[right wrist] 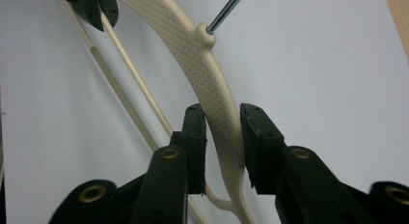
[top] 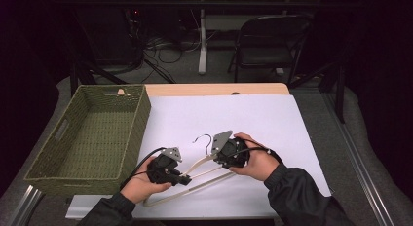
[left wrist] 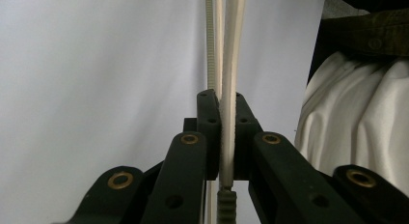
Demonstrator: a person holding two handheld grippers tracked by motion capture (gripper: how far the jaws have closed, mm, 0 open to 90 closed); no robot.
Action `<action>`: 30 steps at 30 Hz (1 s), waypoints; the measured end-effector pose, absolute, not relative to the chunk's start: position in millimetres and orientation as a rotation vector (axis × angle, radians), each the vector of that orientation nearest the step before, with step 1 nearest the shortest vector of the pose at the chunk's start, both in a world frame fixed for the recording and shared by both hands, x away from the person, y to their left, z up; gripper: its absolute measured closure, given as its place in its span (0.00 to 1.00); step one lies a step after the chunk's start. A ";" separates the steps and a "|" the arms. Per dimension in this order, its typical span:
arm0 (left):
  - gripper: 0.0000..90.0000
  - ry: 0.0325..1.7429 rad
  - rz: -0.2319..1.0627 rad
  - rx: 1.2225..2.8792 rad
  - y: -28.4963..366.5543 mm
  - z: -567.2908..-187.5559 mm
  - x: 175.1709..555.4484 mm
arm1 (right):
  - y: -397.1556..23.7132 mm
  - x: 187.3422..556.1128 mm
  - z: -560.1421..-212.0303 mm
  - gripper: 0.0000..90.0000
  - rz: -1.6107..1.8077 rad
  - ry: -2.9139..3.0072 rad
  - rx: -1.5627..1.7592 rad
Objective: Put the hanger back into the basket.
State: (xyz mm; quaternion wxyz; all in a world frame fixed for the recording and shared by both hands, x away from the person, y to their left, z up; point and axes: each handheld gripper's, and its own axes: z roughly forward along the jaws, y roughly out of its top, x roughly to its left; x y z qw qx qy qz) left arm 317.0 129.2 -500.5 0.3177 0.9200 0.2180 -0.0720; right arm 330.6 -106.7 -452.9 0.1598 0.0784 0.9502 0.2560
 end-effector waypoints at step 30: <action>0.97 0.796 0.061 2.199 222.2 -426.8 282.9 | -203.0 331.8 -436.5 0.55 0.920 2.572 0.606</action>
